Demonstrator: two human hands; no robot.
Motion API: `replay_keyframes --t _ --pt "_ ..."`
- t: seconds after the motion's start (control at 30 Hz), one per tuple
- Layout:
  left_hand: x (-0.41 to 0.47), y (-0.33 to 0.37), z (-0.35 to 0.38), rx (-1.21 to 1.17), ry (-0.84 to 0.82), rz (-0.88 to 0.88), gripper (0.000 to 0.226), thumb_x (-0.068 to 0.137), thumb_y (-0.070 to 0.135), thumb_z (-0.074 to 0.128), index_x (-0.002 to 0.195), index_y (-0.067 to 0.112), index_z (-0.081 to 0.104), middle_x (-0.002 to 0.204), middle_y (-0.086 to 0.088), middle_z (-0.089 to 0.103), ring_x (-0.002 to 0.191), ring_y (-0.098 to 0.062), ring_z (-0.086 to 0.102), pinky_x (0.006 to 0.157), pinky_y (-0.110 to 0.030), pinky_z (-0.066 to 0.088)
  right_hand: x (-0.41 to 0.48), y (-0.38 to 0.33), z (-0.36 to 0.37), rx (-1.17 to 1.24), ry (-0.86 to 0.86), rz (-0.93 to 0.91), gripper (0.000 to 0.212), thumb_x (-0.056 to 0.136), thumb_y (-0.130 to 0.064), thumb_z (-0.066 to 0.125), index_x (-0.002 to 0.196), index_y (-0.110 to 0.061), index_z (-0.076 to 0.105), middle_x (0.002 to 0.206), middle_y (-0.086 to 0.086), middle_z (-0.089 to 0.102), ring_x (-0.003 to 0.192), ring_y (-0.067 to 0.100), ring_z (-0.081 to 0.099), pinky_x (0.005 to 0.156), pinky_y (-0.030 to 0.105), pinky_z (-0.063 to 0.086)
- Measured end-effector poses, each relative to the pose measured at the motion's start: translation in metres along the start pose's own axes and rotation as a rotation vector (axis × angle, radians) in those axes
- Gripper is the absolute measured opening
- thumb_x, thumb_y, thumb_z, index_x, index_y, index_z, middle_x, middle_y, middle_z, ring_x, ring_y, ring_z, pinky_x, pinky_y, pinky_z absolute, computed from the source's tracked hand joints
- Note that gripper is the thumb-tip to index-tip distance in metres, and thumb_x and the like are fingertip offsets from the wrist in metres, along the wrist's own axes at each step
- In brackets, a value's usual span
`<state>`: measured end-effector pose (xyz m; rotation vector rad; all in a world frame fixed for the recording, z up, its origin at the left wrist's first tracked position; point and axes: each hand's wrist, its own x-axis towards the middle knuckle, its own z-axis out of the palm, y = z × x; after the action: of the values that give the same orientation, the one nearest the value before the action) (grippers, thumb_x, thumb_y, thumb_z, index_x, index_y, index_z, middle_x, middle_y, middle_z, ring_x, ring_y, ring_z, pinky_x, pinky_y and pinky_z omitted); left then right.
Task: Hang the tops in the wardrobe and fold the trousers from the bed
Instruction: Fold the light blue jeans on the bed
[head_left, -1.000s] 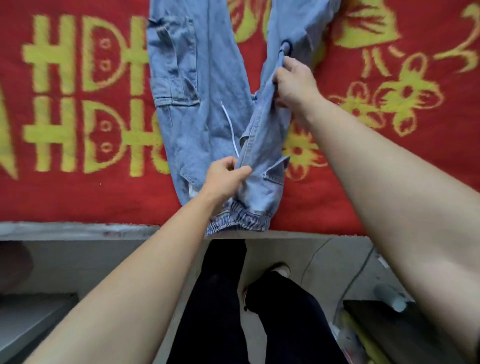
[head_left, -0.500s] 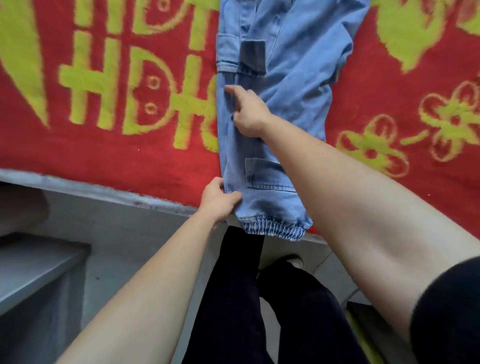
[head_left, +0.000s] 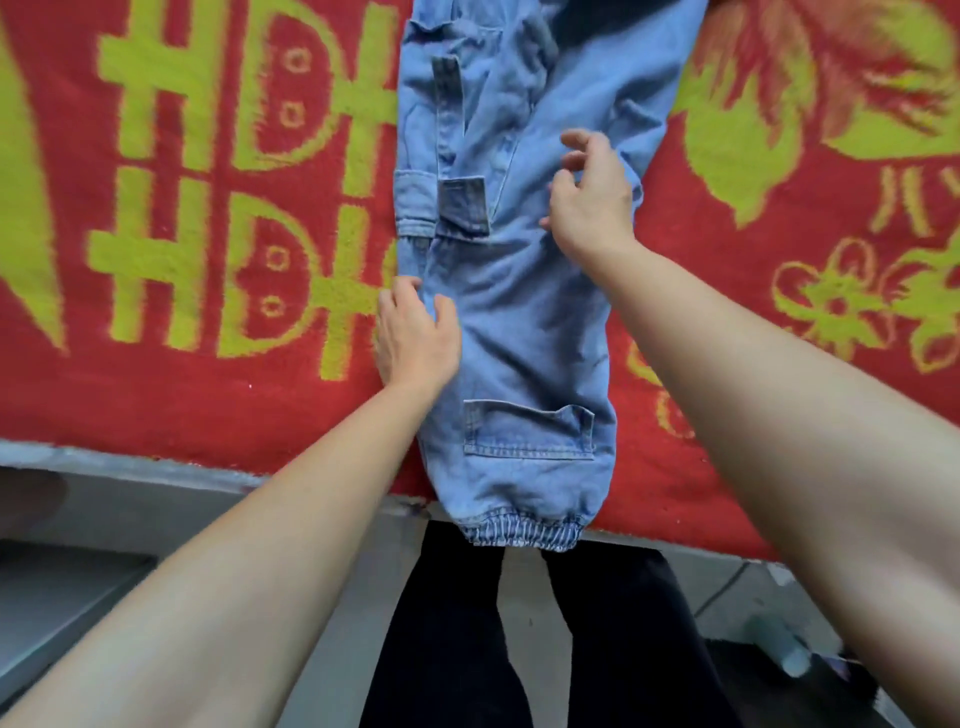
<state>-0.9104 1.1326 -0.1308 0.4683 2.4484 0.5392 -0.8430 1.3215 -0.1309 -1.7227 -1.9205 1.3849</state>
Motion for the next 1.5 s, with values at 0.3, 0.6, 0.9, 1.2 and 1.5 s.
replay_keyframes --t 0.3,0.6,0.9,1.2,1.5 --pt "0.110 0.101 0.012 0.174 0.166 0.331 0.060 0.088 0.056 0.054 0.130 0.013 0.046 0.126 -0.011 0.051 0.120 -0.031 0.047 0.095 -0.045 0.039 0.103 -0.023 -0.034 0.355 0.129 0.169 0.046 0.097 -0.006 0.037 0.142 -0.013 0.043 0.118 0.002 0.054 0.090 0.018 0.059 0.090 0.045 0.056" --pt "0.178 0.173 0.027 0.298 0.160 0.483 0.055 0.091 0.054 0.053 0.129 0.014 0.047 0.124 -0.012 0.056 0.118 -0.033 0.051 0.088 -0.046 0.043 0.186 -0.050 -0.076 1.092 0.137 0.389 0.022 0.096 -0.030 0.059 0.114 -0.017 0.058 0.109 0.003 0.066 0.098 0.020 0.066 0.067 0.032 0.055" --pt "0.228 0.181 0.000 0.134 0.280 0.336 0.031 0.081 0.042 0.049 0.098 0.016 0.051 0.094 -0.016 0.066 0.091 -0.040 0.058 0.071 -0.041 0.042 0.248 -0.071 -0.076 1.096 0.265 0.401 0.043 0.089 -0.035 0.065 0.126 -0.014 0.063 0.111 0.007 0.074 0.088 0.021 0.073 0.064 0.029 0.058" --pt "0.279 0.165 0.005 0.039 -0.124 -0.016 0.027 0.085 0.044 0.029 0.088 0.024 0.047 0.110 -0.005 0.037 0.116 -0.030 0.037 0.103 -0.043 0.026 0.333 -0.148 -0.058 0.178 0.625 -0.182 0.029 0.104 -0.013 0.037 0.124 0.000 0.054 0.115 0.016 0.060 0.116 0.024 0.052 0.095 0.020 0.032" --pt "0.289 0.165 0.006 0.039 -0.163 -0.035 0.029 0.072 0.046 0.019 0.074 0.020 0.032 0.106 -0.004 0.037 0.105 -0.023 0.032 0.093 -0.042 0.026 0.364 -0.212 0.027 -0.284 -0.174 -0.276 0.041 0.107 -0.041 0.031 0.100 -0.011 0.058 0.106 0.000 0.062 0.109 0.018 0.053 0.088 0.014 0.041"
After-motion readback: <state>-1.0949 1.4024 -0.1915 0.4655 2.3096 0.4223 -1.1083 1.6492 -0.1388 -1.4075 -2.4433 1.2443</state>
